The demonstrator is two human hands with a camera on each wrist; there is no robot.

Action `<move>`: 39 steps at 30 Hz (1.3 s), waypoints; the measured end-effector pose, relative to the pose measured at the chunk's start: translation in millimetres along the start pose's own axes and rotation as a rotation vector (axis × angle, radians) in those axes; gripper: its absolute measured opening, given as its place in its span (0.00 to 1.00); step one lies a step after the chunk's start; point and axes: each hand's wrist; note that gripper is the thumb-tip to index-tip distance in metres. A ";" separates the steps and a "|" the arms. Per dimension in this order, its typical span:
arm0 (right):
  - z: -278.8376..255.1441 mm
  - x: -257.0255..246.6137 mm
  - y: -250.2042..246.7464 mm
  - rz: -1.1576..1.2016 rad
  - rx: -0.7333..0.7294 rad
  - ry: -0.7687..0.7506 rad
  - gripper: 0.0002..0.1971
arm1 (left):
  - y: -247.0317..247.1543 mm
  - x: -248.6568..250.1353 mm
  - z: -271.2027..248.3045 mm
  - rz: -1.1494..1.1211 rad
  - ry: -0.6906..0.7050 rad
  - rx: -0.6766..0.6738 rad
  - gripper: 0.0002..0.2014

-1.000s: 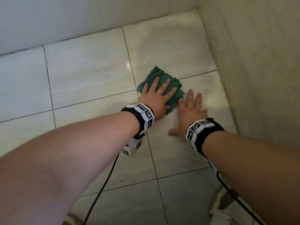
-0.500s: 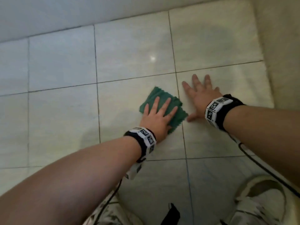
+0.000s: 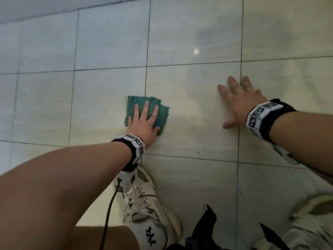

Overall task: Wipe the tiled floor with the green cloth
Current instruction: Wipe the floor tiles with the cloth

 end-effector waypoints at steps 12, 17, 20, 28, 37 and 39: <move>-3.1 32.6 1.8 0.021 0.017 0.059 0.68 | -0.8 160.8 -26.0 0.288 0.726 0.018 0.39; -2.5 31.1 -1.1 0.029 0.002 0.077 0.72 | -27.0 20.1 10.7 0.241 0.280 0.003 0.39; -3.8 32.8 -0.9 0.022 -0.002 0.072 0.72 | -20.5 -4.9 5.7 0.247 0.199 -0.019 0.38; -6.9 44.0 -1.2 -0.029 0.022 0.013 0.62 | 0.0 191.4 -35.0 0.335 0.787 -0.061 0.34; -13.3 103.7 -26.9 -0.210 -0.005 0.036 0.55 | -49.4 249.6 -6.1 0.466 0.969 -0.053 0.37; -20.5 106.6 -39.1 -0.222 -0.045 0.045 0.51 | -75.2 242.8 -8.6 0.471 0.925 -0.072 0.37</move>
Point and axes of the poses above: each hand's wrist, its own z-axis towards the middle knuckle, its own y-axis out of the palm, x = y × z, and after that the axes turned 2 degrees about -y, right-handed
